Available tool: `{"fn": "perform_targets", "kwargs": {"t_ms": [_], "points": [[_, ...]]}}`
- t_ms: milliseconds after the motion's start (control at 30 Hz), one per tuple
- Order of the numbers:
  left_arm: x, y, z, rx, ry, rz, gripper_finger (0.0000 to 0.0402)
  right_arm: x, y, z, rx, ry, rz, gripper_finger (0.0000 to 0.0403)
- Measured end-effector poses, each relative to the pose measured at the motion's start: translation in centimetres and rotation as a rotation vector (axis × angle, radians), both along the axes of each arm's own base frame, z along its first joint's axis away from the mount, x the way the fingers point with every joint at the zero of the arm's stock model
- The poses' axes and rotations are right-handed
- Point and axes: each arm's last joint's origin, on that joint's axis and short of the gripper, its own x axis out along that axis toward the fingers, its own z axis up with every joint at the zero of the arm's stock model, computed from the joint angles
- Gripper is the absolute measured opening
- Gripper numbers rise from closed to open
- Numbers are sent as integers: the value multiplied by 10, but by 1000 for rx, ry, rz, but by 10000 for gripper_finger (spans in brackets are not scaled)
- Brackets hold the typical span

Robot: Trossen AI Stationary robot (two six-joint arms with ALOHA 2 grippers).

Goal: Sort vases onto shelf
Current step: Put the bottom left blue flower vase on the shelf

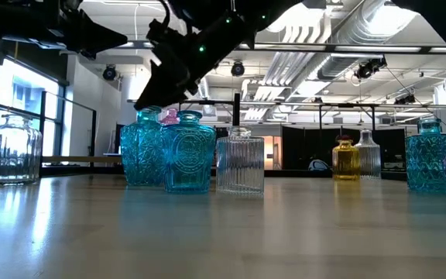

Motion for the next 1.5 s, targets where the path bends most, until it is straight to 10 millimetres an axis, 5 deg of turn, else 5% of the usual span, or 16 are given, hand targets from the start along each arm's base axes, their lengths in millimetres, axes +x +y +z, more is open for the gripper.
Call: {"fn": "perform_targets", "kwargs": {"t_ms": [367,733,1000,1267,1500], "points": [[0,0,-1,-20,2,-5,0,3,0,-9,21,4,-13,282],[0,0,-1,-30,0,-5,0,3,-2,-9,33,3,-31,170],[0,0,-1,-30,0,-5,0,3,-1,-3,37,19,-28,168],[0,0,-2,-35,13,-5,0,8,-3,31,75,-8,-106,168],[-1,-1,-1,-30,4,-5,0,-1,-19,90,12,-1,-333,168]]}}
